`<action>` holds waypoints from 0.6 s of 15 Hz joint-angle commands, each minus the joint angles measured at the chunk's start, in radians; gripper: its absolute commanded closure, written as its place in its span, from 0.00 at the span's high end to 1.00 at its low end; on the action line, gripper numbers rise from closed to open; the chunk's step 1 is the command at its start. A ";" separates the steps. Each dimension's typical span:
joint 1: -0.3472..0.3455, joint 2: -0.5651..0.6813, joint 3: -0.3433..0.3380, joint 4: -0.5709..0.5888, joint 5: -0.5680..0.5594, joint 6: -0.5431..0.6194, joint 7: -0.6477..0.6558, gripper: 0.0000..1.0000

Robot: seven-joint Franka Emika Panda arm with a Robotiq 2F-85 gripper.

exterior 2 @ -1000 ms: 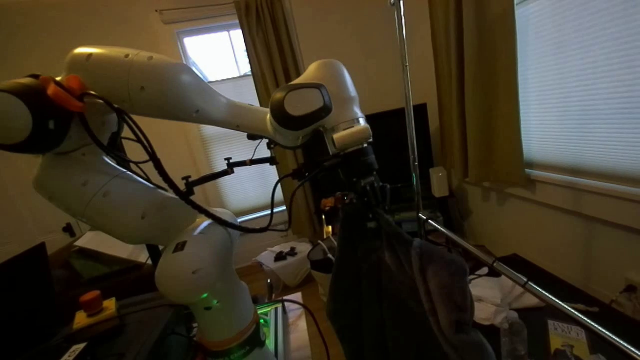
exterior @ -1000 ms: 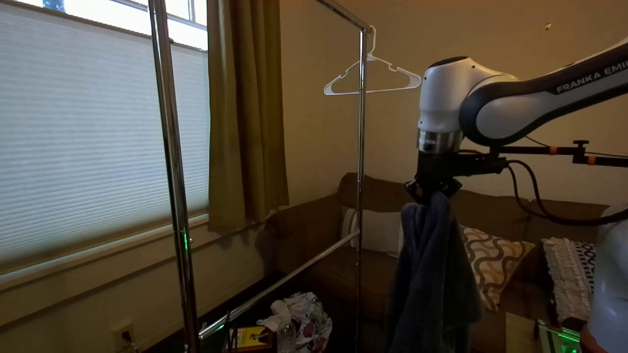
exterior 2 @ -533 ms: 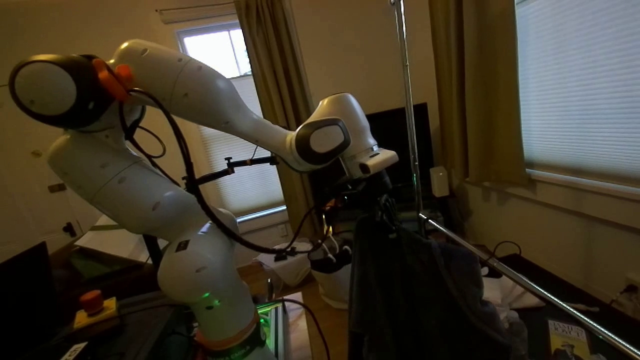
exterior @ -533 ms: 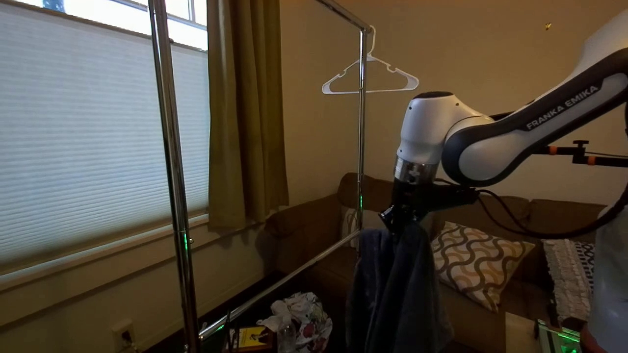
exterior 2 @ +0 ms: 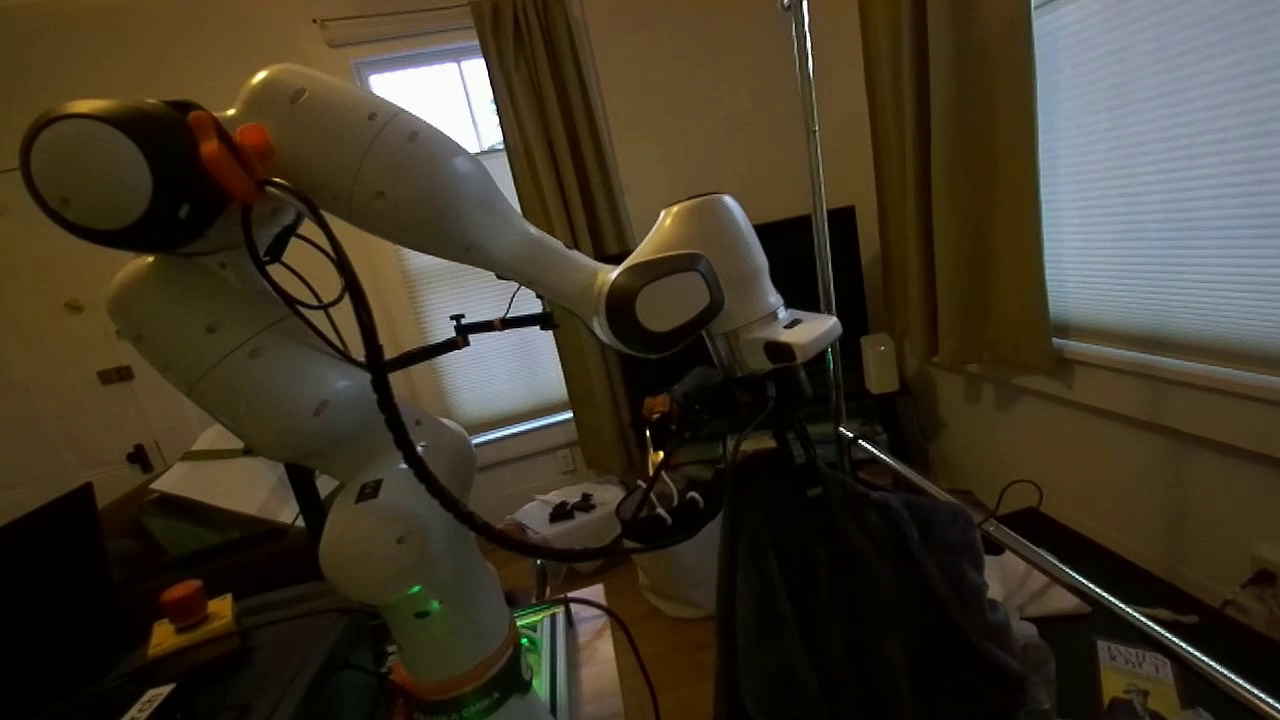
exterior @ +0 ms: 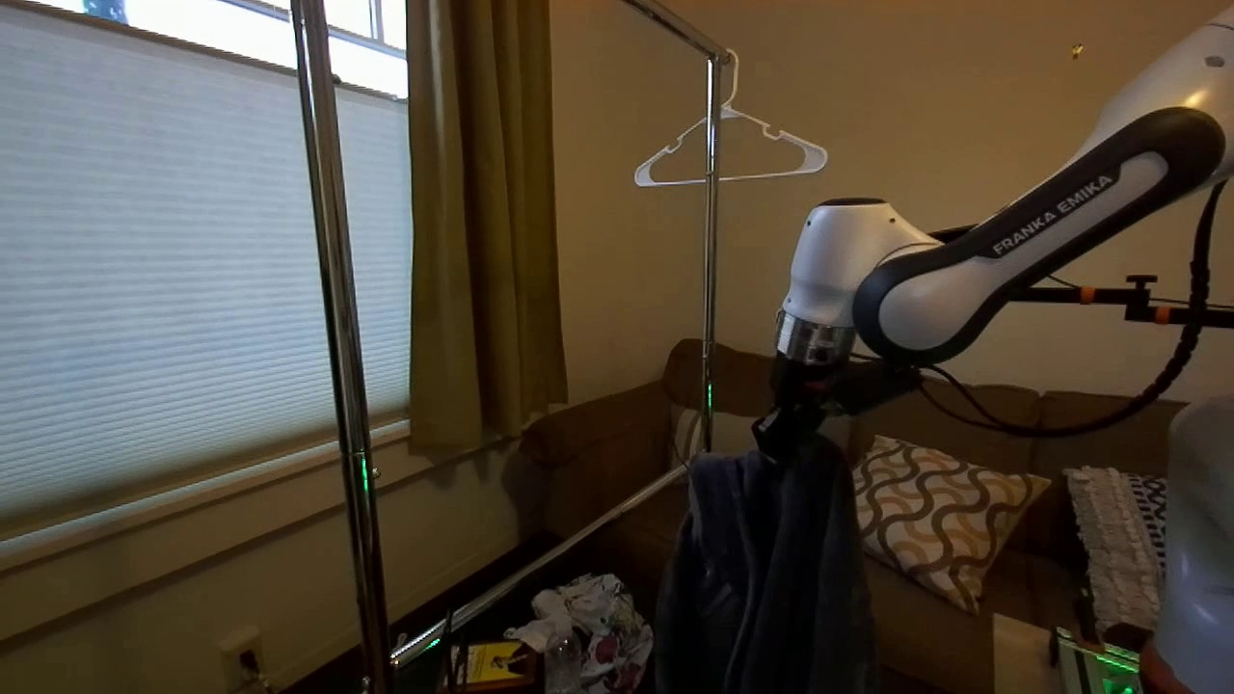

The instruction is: Remove the hanged bath robe from the top rail of the clothes hanging rack and hang it on the bottom rail of the rack

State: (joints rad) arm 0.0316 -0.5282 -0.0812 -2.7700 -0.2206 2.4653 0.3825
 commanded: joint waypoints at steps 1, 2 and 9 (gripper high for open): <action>-0.087 0.016 0.039 0.000 0.045 0.012 -0.058 0.01; -0.132 0.027 0.033 0.000 0.023 0.017 -0.061 0.01; -0.436 0.173 0.042 0.033 -0.174 0.146 0.038 0.01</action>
State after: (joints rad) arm -0.3541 -0.4161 -0.0530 -2.7682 -0.3427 2.5612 0.4149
